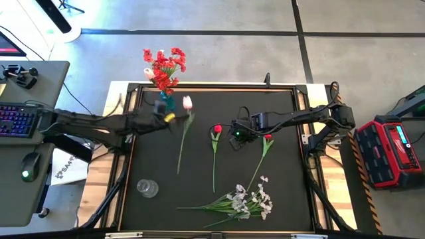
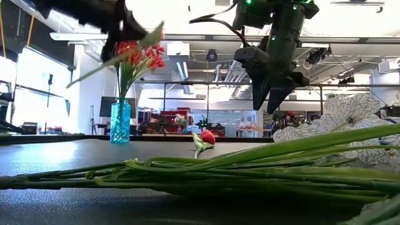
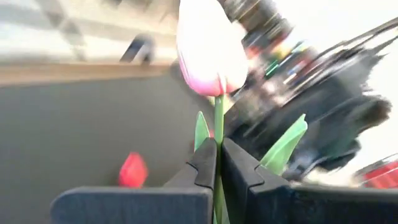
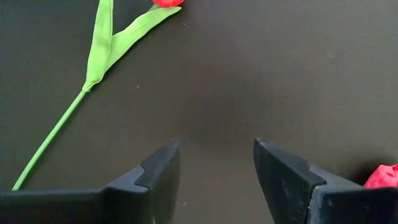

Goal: Sort flowers into vase by color
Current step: Put the pink tulip into the blue vase, then put the right white flowers into the transparent vase

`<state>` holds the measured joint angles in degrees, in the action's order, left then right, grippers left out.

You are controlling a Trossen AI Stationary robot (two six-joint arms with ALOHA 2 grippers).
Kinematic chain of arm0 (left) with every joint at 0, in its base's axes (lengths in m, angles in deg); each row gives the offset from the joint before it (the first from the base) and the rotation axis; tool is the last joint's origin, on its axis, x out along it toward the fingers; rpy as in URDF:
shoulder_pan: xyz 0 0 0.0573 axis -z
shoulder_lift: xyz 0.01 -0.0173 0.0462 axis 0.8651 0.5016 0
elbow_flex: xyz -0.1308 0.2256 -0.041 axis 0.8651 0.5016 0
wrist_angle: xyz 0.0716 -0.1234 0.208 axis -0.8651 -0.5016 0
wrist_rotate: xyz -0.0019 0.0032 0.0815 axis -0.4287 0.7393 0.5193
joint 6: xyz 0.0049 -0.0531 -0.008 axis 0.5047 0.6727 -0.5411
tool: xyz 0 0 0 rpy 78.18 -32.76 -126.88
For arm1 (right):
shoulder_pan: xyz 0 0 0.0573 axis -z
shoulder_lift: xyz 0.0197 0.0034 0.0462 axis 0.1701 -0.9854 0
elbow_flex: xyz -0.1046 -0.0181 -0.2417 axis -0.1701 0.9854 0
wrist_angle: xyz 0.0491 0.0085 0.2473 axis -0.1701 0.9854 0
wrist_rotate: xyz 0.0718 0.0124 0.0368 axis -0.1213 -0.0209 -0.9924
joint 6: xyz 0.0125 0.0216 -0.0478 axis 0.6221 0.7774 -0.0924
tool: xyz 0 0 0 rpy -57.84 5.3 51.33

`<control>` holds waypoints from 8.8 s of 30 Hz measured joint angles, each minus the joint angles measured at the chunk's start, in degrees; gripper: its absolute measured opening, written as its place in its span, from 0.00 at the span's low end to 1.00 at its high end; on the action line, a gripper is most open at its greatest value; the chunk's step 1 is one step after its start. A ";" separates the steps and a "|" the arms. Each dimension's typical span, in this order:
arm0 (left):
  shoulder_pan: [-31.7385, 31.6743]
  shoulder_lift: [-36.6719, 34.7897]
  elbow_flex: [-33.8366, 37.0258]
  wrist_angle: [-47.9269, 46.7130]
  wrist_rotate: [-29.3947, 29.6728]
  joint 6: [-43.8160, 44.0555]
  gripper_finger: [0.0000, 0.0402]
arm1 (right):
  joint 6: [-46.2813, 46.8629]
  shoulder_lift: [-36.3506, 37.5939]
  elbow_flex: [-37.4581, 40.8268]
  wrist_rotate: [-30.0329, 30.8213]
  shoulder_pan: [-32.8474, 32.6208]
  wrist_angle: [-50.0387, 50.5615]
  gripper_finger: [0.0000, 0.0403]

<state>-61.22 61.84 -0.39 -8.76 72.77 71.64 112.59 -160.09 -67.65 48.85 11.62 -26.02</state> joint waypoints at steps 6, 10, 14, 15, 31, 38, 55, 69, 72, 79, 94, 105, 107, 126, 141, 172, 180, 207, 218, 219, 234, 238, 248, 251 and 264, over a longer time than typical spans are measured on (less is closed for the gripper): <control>0.00 -7.58 -0.07 17.66 0.76 -14.82 0.00 | 1.09 0.00 0.00 -0.05 0.00 -0.05 0.47; -0.02 -11.68 -0.09 25.72 -0.57 -27.29 0.00 | 1.11 0.01 0.00 -0.82 0.00 -0.17 0.47; -0.02 -15.05 -1.78 26.42 -0.31 -39.40 0.00 | 1.29 0.02 0.00 -2.04 0.00 -0.31 0.47; -0.02 -15.94 -2.43 25.19 1.73 -43.02 0.00 | 1.75 0.02 0.00 -2.13 0.00 -0.31 0.47; -1.57 -26.10 -5.12 18.74 41.01 -77.00 0.00 | 5.52 0.02 0.00 -4.88 -2.69 -0.35 0.47; -12.04 -26.73 0.49 18.82 39.32 -69.71 0.00 | 5.34 0.02 0.00 -6.03 -1.44 -0.54 0.47; -41.56 -19.33 11.58 32.20 18.67 -44.02 0.00 | 4.21 0.02 0.00 -9.80 -1.67 -0.81 0.47; -47.14 -14.24 11.58 37.70 9.68 -38.00 0.00 | 5.57 0.02 0.00 -10.19 -2.18 -0.77 0.47; -47.10 -14.04 11.58 38.54 9.74 -37.87 0.00 | 5.59 0.02 0.00 -10.64 -1.71 -0.78 0.47; -47.10 -14.08 11.58 39.00 9.76 -37.80 0.00 | 5.61 0.02 0.00 -10.81 -1.42 -0.79 0.47; -46.88 -14.08 11.56 39.90 8.70 -37.29 0.00 | 6.56 0.02 0.00 -11.01 -0.27 -1.25 0.47; -46.24 -14.35 10.85 36.54 7.19 -38.50 0.00 | 6.95 0.02 0.00 -10.99 -0.28 -1.70 0.47; -46.16 -14.33 8.94 30.92 6.20 -39.15 0.00 | 7.53 0.02 0.00 -10.99 -0.28 -1.70 0.47; -46.16 -8.40 -0.74 20.07 -0.65 -41.82 0.00 | 8.06 0.02 0.00 -10.71 0.83 -3.87 0.47; -46.18 -6.50 -0.72 24.74 -0.90 -43.98 0.00 | 8.04 0.02 0.00 -10.69 0.83 -3.84 0.47; -46.14 -3.05 3.52 19.18 -5.34 -43.35 0.00 | 8.03 0.02 0.00 -10.75 0.83 -3.82 0.47; -46.14 -3.22 3.52 16.33 -6.67 -43.04 0.00 | 8.04 0.02 0.00 -10.14 0.83 -3.85 0.47; -45.09 -10.58 3.52 -1.21 -11.45 -43.96 0.00 | 6.48 0.02 0.00 -9.25 1.57 -7.63 0.47; -45.08 -14.34 3.54 -3.49 -14.35 -44.85 0.02 | 6.45 0.02 0.00 -9.25 0.66 -7.63 0.47; -45.07 -14.50 3.54 -3.98 -14.37 -45.39 0.03 | 6.45 0.02 0.00 -9.17 0.66 -7.65 0.47; -45.16 -14.57 3.54 -9.66 -8.84 -44.44 0.19 | 6.43 0.02 0.00 -8.93 0.66 -7.69 0.47; -45.16 -14.90 3.54 -9.91 -9.48 -43.45 0.19 | 6.43 0.02 0.00 -9.29 0.66 -7.71 0.47; -45.15 -20.87 1.71 -27.13 -11.11 -42.81 0.19 | 6.95 0.02 0.00 -9.11 0.66 -7.69 0.47; -45.13 -22.10 0.79 -31.36 -13.67 -40.27 0.19 | 6.94 0.02 0.00 -7.97 0.66 -7.69 0.47; -42.85 -22.61 0.26 -43.41 -24.53 -31.96 0.19 | 6.51 0.02 0.00 -6.65 1.95 -16.66 0.47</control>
<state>-104.07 39.23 -0.12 -52.17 48.24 39.69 119.10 -160.07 -67.65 42.20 13.57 -42.68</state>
